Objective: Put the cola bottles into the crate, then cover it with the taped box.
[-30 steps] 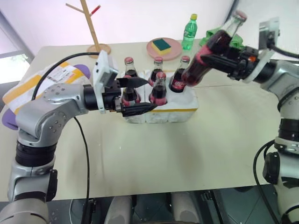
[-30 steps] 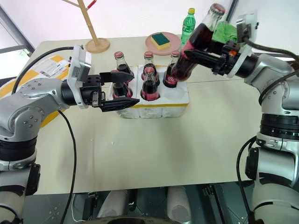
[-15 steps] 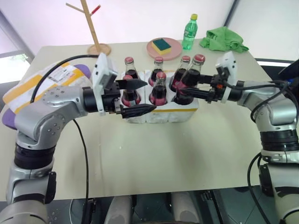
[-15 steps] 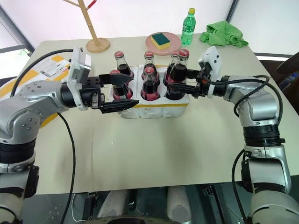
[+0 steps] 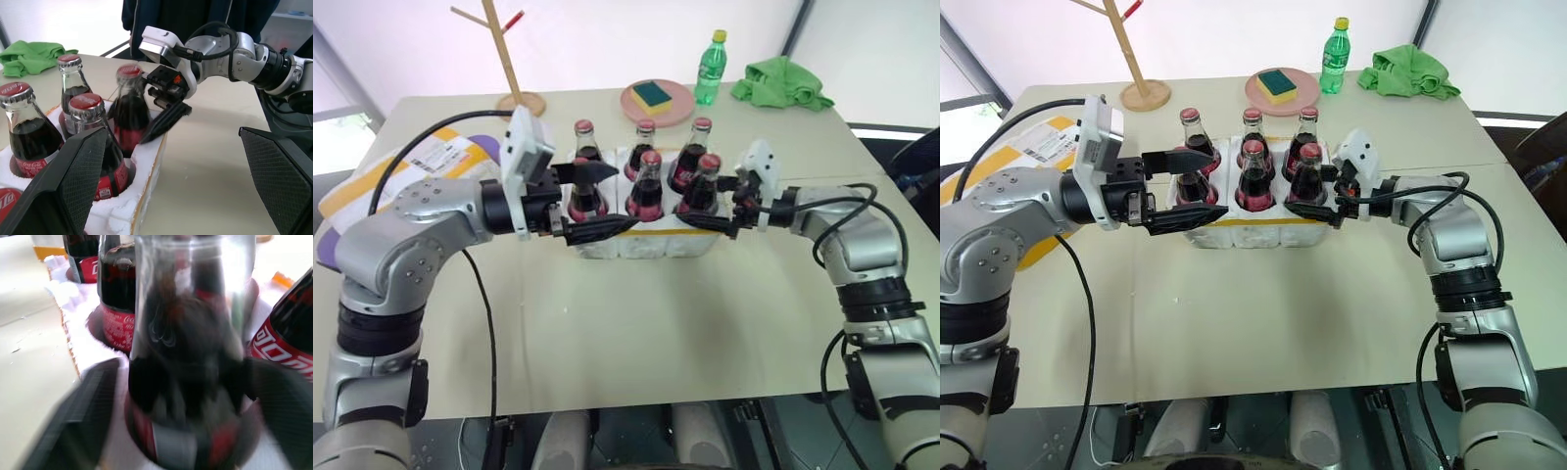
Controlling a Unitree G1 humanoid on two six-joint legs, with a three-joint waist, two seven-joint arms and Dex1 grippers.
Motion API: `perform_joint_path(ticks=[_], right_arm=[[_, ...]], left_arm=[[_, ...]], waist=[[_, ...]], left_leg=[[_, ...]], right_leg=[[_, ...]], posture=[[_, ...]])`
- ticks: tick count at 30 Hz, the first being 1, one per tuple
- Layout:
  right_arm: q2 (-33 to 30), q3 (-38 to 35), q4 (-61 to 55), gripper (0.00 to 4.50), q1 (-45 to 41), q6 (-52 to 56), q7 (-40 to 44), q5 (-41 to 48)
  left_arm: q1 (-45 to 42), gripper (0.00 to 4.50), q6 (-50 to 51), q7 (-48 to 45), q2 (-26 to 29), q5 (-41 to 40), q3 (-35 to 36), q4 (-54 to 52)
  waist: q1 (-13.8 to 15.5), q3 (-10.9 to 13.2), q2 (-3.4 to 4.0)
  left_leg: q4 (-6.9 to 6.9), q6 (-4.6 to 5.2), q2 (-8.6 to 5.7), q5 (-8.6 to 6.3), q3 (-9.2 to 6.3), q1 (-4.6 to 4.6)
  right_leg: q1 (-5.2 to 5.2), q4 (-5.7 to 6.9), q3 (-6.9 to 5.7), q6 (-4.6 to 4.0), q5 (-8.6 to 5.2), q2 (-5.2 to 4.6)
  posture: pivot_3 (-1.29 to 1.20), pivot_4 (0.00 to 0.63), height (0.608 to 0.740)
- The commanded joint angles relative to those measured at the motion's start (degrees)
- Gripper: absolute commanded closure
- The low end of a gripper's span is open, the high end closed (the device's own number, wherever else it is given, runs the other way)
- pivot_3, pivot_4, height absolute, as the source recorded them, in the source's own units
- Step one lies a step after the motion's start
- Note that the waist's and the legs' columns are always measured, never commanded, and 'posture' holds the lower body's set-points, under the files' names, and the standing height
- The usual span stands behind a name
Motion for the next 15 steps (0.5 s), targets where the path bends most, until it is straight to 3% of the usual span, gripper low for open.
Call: perform_joint_path(ticks=[1, 7, 15], right_arm=[[-0.4, -1.6, -1.3, 0.03, -0.2, 0.0, 0.2, 0.4], [-4.0, -5.6, -3.6, 0.03, -0.1, -1.7, 4.5, 3.4], [-17.2, -12.8, -1.0, 0.03, -1.9, -1.9, 17.1, 8.3]], left_arm=[[-0.8, 0.0, -0.6, 0.1, 0.9, -0.2, 1.8, -1.1], [1.6, 0.0, -0.1, 1.3, 2.4, -0.7, 3.6, -3.0], [8.1, 0.0, -1.0, 3.5, 8.4, 0.9, 9.4, -7.5]], waist=[[0.0, 0.0, -0.02], [0.0, 0.0, -0.02], [0.1, 0.0, -0.04]], left_leg=[[0.01, 0.0, 0.0, 0.0, 0.0, 0.0], [0.0, 0.0, 0.0, 0.0, 0.0, 0.0], [0.0, 0.0, 0.0, 0.0, 0.01, 0.02]], right_leg=[[0.01, 0.0, 0.0, 0.0, 0.0, 0.0], [0.01, 0.0, 0.0, 0.0, 0.0, 0.0], [0.02, -0.01, 0.0, -0.04, -0.03, 0.0]], posture=[[0.0, 0.15, 0.74], [0.0, 0.15, 0.74], [0.0, 0.15, 0.74]])
